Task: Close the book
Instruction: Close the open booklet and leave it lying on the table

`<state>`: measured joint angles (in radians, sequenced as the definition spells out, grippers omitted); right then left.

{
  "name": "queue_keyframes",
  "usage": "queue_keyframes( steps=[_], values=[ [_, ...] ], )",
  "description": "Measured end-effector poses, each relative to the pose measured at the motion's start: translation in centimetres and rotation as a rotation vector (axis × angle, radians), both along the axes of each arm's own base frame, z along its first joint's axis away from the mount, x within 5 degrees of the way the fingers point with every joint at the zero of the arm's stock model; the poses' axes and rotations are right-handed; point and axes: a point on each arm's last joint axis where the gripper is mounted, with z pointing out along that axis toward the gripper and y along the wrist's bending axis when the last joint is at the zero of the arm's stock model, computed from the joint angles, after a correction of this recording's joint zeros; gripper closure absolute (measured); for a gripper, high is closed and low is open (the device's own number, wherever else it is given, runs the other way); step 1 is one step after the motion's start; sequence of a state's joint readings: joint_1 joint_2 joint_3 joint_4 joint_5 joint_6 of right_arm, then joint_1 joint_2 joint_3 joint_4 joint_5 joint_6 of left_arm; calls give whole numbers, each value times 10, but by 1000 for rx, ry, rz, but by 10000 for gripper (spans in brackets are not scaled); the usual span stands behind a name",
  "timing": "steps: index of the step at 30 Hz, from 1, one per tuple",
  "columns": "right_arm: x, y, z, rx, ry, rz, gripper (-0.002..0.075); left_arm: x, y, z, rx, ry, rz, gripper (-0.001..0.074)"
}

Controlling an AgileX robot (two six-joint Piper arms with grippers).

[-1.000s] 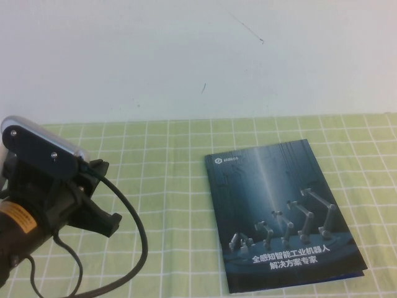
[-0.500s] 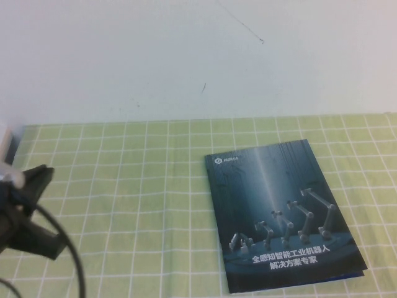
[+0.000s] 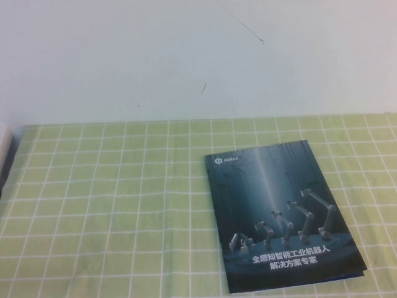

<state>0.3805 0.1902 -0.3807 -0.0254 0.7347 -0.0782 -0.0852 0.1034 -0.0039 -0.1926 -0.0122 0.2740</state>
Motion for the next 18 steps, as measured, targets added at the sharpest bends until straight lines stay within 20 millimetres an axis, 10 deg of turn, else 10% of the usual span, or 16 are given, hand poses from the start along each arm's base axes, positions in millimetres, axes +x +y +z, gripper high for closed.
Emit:
queue_keyframes(
  steps=[18],
  values=[
    [0,1,0,13,0,3,729,-13,-4,-30,-30,243,-34,737]
  ],
)
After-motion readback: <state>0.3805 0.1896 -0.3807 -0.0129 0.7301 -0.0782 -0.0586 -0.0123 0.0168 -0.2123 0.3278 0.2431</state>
